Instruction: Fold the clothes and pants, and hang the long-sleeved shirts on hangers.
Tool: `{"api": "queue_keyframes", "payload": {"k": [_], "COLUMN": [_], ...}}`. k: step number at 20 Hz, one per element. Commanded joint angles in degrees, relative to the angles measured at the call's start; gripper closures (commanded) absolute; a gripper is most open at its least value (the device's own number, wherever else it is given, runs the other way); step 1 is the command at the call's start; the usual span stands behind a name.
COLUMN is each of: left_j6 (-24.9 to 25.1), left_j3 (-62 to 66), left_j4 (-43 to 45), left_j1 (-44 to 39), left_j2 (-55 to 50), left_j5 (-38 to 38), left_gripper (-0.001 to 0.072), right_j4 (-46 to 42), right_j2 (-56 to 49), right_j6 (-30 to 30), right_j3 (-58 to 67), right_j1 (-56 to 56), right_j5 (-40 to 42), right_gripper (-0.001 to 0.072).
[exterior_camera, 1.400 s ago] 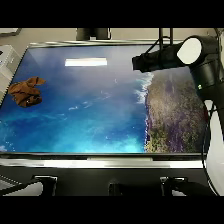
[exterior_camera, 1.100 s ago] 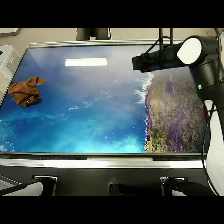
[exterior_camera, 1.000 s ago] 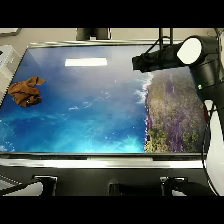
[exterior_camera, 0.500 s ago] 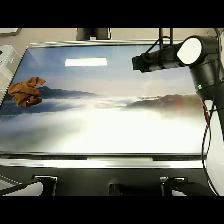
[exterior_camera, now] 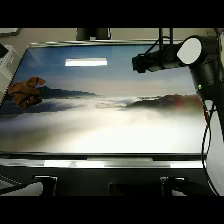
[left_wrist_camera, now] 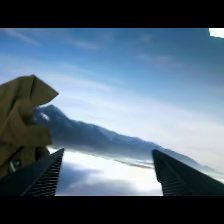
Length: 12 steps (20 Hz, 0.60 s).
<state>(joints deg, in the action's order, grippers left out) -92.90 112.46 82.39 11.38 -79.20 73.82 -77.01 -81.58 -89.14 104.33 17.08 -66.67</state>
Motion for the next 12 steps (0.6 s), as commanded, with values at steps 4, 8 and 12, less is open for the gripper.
{"api": "queue_keyframes", "payload": {"k": [4, 8, 12], "left_j6": [-11.76, -15.91, -24.22], "left_j3": [-1.33, -1.29, -1.27], "left_j4": [11.65, 11.69, 11.5], "left_j1": [3.28, 4.28, 5.79], "left_j2": [-11.47, -22.34, -31.32], "left_j5": [7.54, -0.5, -7.98], "left_gripper": [-0.0013, -0.0013, -0.0013], "right_j4": [-0.07, -0.07, -0.11], "right_j2": [0.02, 0.02, 0.02], "right_j6": [0.0, -0.26, -0.44], "right_j3": [0.0, 0.0, 0.0], "right_j1": [0.07, 0.07, 0.07], "right_j5": [-5.92, -8.61, -11.96], "right_gripper": [0.031, 0.03, 0.0298]}}
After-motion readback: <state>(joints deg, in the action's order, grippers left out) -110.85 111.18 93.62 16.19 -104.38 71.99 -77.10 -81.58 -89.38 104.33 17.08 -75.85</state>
